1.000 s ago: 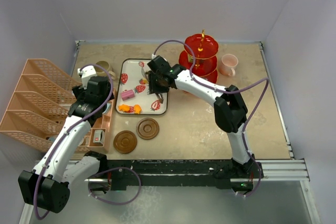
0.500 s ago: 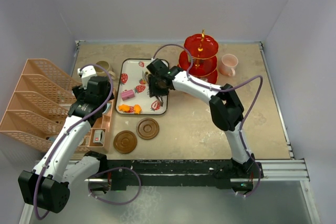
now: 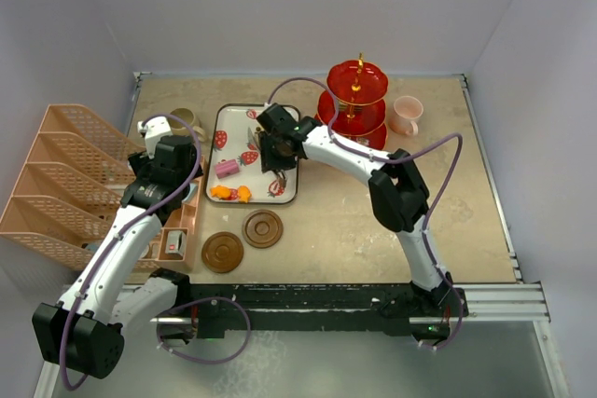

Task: Serve the afternoon tea
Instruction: Pick up the desert from the tray.

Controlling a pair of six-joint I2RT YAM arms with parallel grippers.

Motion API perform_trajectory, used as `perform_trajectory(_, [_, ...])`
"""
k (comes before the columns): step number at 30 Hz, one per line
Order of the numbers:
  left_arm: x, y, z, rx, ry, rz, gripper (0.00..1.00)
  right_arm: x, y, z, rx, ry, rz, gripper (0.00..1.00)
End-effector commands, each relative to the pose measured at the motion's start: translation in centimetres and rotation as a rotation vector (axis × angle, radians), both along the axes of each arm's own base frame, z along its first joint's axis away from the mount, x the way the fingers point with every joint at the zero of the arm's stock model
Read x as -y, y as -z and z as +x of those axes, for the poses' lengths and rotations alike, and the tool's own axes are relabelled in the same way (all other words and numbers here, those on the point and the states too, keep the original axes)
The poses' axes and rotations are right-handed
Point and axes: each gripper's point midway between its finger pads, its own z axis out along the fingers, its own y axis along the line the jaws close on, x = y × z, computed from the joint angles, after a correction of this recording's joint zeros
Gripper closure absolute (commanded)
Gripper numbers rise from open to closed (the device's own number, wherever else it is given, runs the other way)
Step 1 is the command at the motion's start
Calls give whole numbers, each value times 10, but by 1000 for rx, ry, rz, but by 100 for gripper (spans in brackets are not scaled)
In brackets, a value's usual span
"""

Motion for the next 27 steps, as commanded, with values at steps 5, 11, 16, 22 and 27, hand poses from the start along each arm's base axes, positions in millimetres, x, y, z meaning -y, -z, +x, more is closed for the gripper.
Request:
perform_trajectory(5, [0, -18, 6, 62, -5, -5, 13, -1, -12, 9, 62, 10, -53, 53])
perform_trajectory(11, [0, -17, 7, 60, -2, -5, 13, 4, -14, 12, 86, 6, -97, 54])
perform_trajectory(16, [1, -17, 7, 58, -1, -6, 13, 6, -18, 13, 98, 8, -109, 59])
perform_trajectory(22, [0, -17, 7, 57, -2, -3, 13, 9, -34, 12, 129, 14, -96, 68])
perform_trajectory(27, [0, -17, 7, 59, -3, -4, 13, 18, -50, 6, 153, 22, -83, 72])
